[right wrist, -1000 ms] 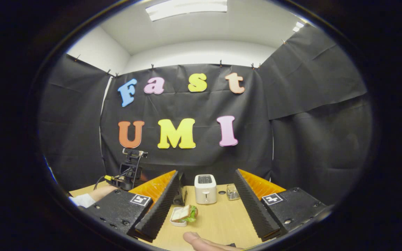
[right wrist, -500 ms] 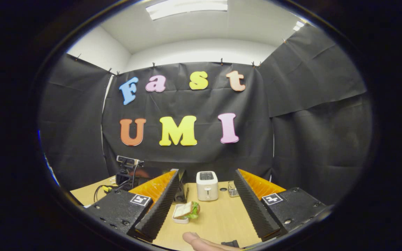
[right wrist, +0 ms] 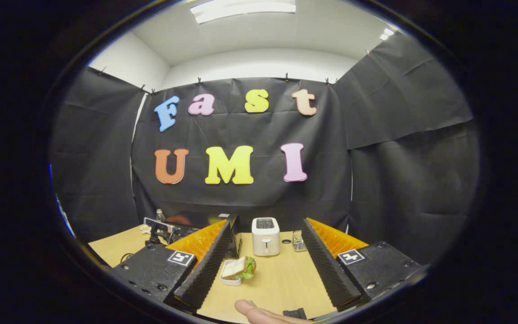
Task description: Open the electric oven with the left hand, put the food in, and close the electric oven.
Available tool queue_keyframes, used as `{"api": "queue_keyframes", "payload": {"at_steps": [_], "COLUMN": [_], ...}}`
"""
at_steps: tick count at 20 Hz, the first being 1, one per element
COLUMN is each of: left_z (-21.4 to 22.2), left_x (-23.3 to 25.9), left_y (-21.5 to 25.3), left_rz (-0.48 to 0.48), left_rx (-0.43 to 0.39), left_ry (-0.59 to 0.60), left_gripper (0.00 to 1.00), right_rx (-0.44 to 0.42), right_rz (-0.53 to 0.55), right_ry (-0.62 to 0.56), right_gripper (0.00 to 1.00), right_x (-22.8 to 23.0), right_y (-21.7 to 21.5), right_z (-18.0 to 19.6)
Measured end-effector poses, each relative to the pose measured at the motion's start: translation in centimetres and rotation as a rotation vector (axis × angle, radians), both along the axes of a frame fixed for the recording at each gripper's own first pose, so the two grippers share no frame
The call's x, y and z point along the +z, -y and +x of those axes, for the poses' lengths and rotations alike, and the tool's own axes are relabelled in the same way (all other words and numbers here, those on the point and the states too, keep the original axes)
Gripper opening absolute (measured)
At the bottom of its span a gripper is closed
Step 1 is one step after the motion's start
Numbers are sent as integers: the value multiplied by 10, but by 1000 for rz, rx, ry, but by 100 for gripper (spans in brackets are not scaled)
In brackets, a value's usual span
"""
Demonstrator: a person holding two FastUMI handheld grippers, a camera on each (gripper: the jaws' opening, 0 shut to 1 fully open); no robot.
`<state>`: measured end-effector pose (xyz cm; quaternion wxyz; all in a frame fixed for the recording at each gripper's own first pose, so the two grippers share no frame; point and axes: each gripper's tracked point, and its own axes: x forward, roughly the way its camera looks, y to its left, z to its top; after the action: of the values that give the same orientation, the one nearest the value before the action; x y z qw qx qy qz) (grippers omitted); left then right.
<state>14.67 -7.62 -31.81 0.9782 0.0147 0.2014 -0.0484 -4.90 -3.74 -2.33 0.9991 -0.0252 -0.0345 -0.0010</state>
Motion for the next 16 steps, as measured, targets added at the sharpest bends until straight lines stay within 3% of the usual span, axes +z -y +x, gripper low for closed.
{"api": "queue_keyframes", "payload": {"at_steps": [3, 4, 5, 6, 7, 8, 9, 13, 16], "left_z": [-4, -5, -6, -7, -9, -10, -13, -14, -20], "left_x": [-12, -16, -22, -28, -35, -46, -54, -45, -7], "left_y": [0, 1, 0, 0, 1, 0, 0, -5, -14], "left_rz": [7, 10, 21, 31, 30, 30, 24, 25, 32], "left_rx": [-2, -3, -8, -14, -14, -15, -11, 12, 25], "left_ry": [4, -3, -13, -16, -30, -58, -79, -39, 71], "left_gripper": [99, 98, 88, 89, 97, 96, 96, 96, 96], "right_rx": [-13, -12, -11, -10, -6, -3, -5, -6, -10], "right_rz": [-25, -21, -16, -15, -13, -9, -6, -1, 0], "right_ry": [-11, -10, -14, -23, -31, -35, -39, -68, -85], "right_gripper": [91, 100, 100, 91, 91, 100, 100, 100, 100], "right_x": [-6, -6, -6, -10, -12, -13, -14, -22, -25], "right_y": [2, 1, 1, 2, 2, 1, 3, 5, 10], "right_z": [2, 2, 3, 4, 5, 7, 7, 11, 20]}}
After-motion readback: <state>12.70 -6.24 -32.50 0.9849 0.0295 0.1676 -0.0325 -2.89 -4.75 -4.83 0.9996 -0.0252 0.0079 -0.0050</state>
